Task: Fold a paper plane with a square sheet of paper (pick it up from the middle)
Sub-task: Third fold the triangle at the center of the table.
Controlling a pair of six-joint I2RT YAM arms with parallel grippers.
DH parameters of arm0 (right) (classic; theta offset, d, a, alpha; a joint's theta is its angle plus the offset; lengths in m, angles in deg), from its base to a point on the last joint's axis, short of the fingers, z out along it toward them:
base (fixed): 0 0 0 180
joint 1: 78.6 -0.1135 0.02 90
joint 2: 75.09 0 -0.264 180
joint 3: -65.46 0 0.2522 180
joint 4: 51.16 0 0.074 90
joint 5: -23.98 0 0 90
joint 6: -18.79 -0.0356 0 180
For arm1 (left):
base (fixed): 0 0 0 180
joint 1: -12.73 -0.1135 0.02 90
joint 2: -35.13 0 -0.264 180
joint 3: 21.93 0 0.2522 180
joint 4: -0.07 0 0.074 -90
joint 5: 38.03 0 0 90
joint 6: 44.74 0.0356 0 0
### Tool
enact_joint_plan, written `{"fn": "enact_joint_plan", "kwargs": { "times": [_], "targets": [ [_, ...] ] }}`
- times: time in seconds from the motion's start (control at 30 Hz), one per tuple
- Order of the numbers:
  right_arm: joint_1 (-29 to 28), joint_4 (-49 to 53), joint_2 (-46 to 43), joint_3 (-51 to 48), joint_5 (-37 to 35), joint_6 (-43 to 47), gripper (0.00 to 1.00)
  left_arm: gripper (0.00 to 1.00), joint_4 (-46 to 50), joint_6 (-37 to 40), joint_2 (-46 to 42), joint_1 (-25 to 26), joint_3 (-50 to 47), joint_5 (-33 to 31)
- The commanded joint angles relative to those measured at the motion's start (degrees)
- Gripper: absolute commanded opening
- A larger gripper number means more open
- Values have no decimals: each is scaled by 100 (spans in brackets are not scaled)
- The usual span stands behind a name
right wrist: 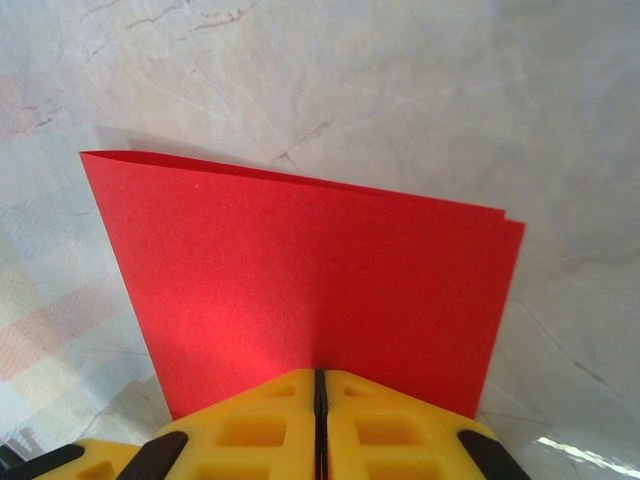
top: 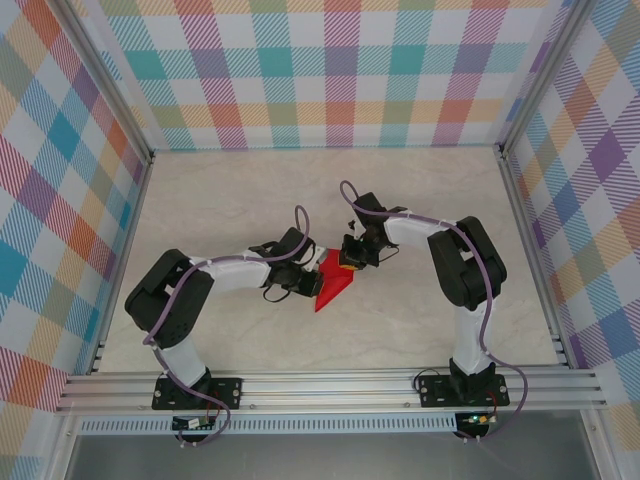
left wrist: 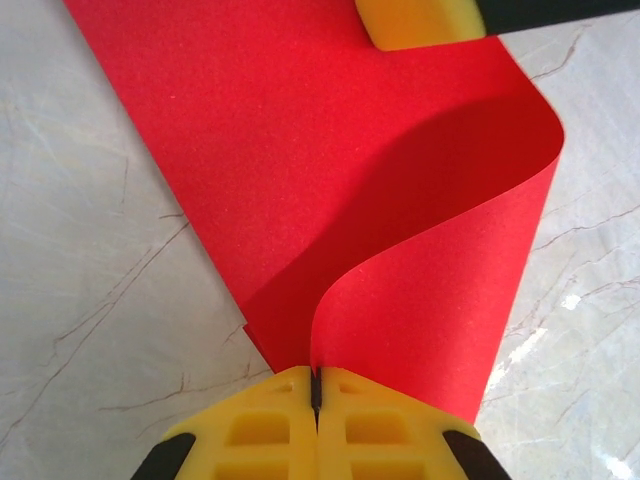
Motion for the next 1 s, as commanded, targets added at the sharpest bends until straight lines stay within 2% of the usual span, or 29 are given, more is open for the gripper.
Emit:
{"fn": "enact_joint_plan", "kwargs": {
  "times": [0.0,0.43,0.67,0.77,0.83,0.97],
  "targets": [
    [-52,281,222,-4,-125,52,9,0,4,91,129,-113,122,-33],
    [-56,306,165,49,-143,-3,10,0,-31,-21,16,-118,-60,-219],
    [5,89,-863,-83,-406,-180,15,0,-74,-34,59,-115,-128,-130],
    [18,-139,-1489,-451,-581,-310,15,0,-90,-40,43,-116,-164,-138],
    [5,-518,-1846,-908,-389,-540,10,0,-101,-41,31,-113,-174,-129],
    [-207,-1967,-2435,-2235,105,-1440,7,0,-101,-32,36,-115,-183,-109]
  ]
}}
